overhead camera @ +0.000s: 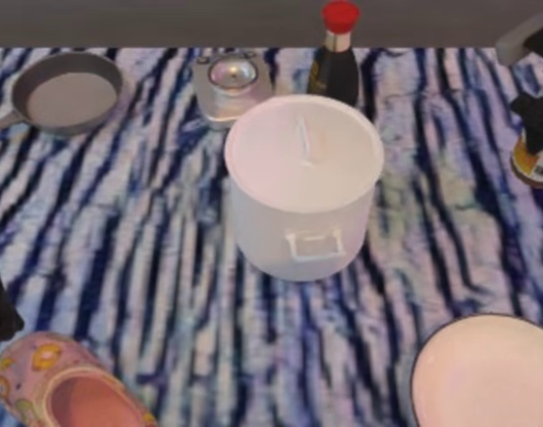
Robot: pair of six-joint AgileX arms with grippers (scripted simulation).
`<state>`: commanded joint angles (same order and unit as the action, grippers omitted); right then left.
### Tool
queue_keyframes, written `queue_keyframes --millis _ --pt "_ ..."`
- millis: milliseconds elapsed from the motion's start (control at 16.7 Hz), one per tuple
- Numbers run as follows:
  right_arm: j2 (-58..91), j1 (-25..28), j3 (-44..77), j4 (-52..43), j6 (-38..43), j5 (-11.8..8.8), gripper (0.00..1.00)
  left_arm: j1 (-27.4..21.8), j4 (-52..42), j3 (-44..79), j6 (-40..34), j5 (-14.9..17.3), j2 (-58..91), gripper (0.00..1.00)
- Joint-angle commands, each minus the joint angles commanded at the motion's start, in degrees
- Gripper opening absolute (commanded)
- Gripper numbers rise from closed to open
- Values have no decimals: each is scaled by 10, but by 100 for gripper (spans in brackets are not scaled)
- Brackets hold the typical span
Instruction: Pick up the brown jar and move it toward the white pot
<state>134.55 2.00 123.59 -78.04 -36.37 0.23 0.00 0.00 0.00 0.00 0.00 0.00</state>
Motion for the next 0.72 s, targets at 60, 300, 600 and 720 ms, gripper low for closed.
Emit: queue_keyframes --millis 60,300,600,720 --pt "-34 1 -35 0 1 0 0 0 0 0 0 0 0 100" --pt "-133 4 -138 -2 3 -1 0 0 0 0 0 0 0 100" --pt "-149 4 -154 -4 2 -2 0 0 0 0 0 0 0 100" --pt "-146 1 -152 -4 5 -2 0 0 0 0 0 0 0 100"
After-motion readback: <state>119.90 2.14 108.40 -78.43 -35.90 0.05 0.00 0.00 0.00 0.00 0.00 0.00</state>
